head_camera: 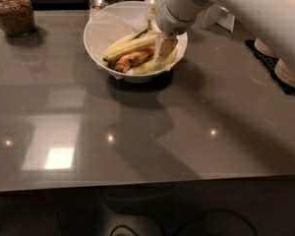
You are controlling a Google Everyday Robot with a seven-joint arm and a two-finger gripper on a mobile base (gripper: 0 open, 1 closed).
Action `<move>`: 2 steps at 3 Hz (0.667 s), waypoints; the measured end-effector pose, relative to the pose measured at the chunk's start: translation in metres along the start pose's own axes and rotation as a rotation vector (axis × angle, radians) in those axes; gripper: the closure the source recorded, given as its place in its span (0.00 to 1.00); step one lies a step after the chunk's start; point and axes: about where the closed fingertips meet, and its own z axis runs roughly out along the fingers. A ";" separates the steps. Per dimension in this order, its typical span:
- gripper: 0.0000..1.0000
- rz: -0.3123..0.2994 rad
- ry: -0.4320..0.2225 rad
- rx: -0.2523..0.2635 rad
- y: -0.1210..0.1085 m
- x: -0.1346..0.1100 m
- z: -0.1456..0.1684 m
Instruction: Pick banana from white bowl
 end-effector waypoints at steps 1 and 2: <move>0.31 -0.014 0.027 0.002 0.002 0.006 0.007; 0.40 -0.018 0.053 0.011 0.000 0.011 0.013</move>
Offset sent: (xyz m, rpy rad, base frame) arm 0.0186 -0.0118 -0.0139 -0.0659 -0.0451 -0.0433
